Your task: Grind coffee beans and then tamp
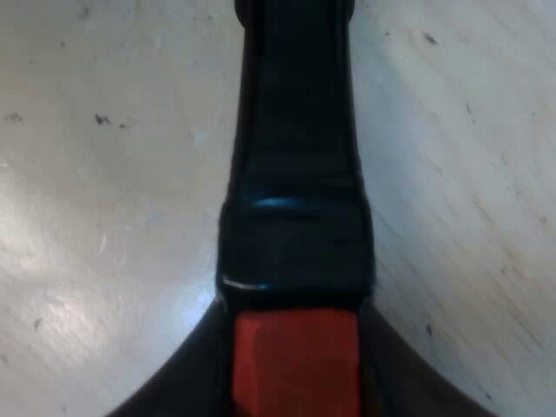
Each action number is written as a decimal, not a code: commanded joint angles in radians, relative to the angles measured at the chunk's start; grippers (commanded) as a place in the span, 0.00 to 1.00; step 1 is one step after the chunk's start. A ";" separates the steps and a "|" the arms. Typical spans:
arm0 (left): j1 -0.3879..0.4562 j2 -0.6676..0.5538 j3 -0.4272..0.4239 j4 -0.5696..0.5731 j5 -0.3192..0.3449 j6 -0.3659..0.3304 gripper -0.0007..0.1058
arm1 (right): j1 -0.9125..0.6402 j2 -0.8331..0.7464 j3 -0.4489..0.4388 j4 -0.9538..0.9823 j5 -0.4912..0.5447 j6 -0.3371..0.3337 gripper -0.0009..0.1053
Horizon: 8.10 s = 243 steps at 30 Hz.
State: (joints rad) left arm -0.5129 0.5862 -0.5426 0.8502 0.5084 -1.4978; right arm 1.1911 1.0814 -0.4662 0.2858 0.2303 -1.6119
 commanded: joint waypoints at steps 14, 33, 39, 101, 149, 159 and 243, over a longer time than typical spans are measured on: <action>-0.007 0.010 0.086 -0.017 -0.004 0.008 0.80 | -0.004 0.161 -0.011 -0.147 0.021 0.017 0.01; -0.007 0.010 0.086 -0.017 -0.004 0.008 0.80 | -0.004 0.179 -0.011 0.072 0.019 0.117 0.65; -0.007 0.010 0.086 -0.017 -0.004 0.008 0.80 | -0.004 0.177 -0.032 0.188 0.019 0.153 0.65; 0.205 0.418 -0.196 0.093 -0.436 -0.145 0.80 | 0.002 -0.006 -0.185 -0.275 -0.069 -0.113 0.76; 0.205 0.723 -0.196 0.033 -0.399 -0.158 0.01 | 0.000 -0.006 -0.185 -0.268 0.006 -0.119 0.76; 0.205 0.515 -0.196 0.074 -0.354 -0.158 0.01 | 0.000 -0.057 -0.150 -0.253 0.063 -0.120 0.76; -0.217 0.756 -0.361 -0.025 -0.317 -0.171 0.01 | 0.000 -0.092 0.193 -0.544 0.020 -0.120 0.76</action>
State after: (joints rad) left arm -0.7236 1.3410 -0.8965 0.8321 0.2011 -1.6682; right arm 1.1911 0.9950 -0.2729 -0.2515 0.2538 -1.7210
